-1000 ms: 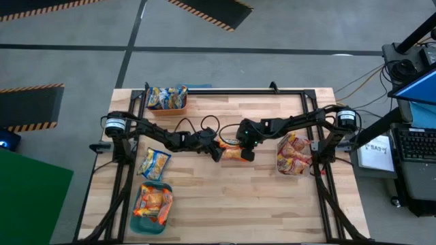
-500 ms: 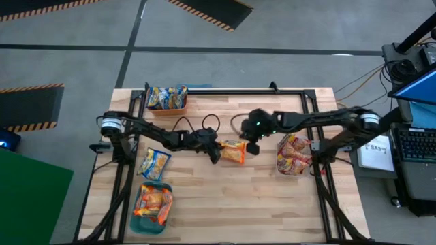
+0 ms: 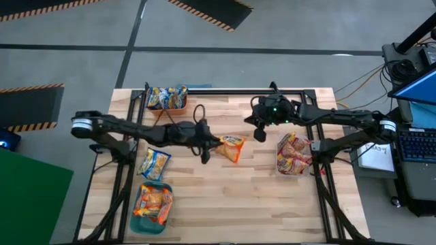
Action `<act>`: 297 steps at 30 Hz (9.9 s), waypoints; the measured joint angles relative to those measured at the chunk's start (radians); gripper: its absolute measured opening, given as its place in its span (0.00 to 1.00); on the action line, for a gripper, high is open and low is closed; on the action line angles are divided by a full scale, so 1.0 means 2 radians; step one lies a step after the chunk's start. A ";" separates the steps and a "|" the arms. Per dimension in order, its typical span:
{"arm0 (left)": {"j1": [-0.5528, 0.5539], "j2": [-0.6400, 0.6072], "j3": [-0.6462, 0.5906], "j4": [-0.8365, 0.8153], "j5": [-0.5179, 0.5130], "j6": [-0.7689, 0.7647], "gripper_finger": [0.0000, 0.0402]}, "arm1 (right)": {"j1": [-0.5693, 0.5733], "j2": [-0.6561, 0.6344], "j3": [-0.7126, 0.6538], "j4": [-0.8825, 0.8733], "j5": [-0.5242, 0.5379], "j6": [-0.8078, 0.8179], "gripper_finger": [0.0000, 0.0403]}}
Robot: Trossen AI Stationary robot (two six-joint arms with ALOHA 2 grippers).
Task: Sort Maruchan noodles
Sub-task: Put the orange noodle pack into the green bin, then put the blue noodle pack into the orange bin
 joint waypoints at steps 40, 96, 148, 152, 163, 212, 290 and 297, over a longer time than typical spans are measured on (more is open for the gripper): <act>-0.303 0.003 0.467 -0.976 0.046 -0.418 0.02 | -0.013 0.001 -0.002 0.025 -0.001 -0.056 0.02; -0.360 0.003 0.338 -0.920 0.142 -0.598 0.21 | -0.013 0.002 -0.002 0.047 -0.001 -0.086 0.02; -0.334 -0.001 0.194 -0.742 0.272 -0.514 0.09 | -0.013 0.002 -0.002 0.047 -0.001 -0.087 0.02; -0.325 -0.002 0.251 -0.798 0.185 -0.475 0.09 | -0.013 0.002 -0.002 0.047 -0.001 -0.087 0.02; -0.216 -0.002 0.223 -0.881 0.018 -0.331 0.09 | -0.013 0.002 -0.002 0.045 -0.001 -0.087 0.02; -0.042 0.002 0.099 -0.357 -0.079 0.257 0.09 | 0.008 0.017 -0.064 0.037 -0.003 0.078 0.02; 0.002 -0.001 -0.007 -0.320 -0.032 0.166 0.45 | 0.100 0.077 -0.001 0.007 -0.019 0.103 0.02; -0.015 -0.003 0.023 -0.392 -0.027 0.152 0.45 | 0.100 0.077 -0.002 0.015 -0.018 0.089 0.02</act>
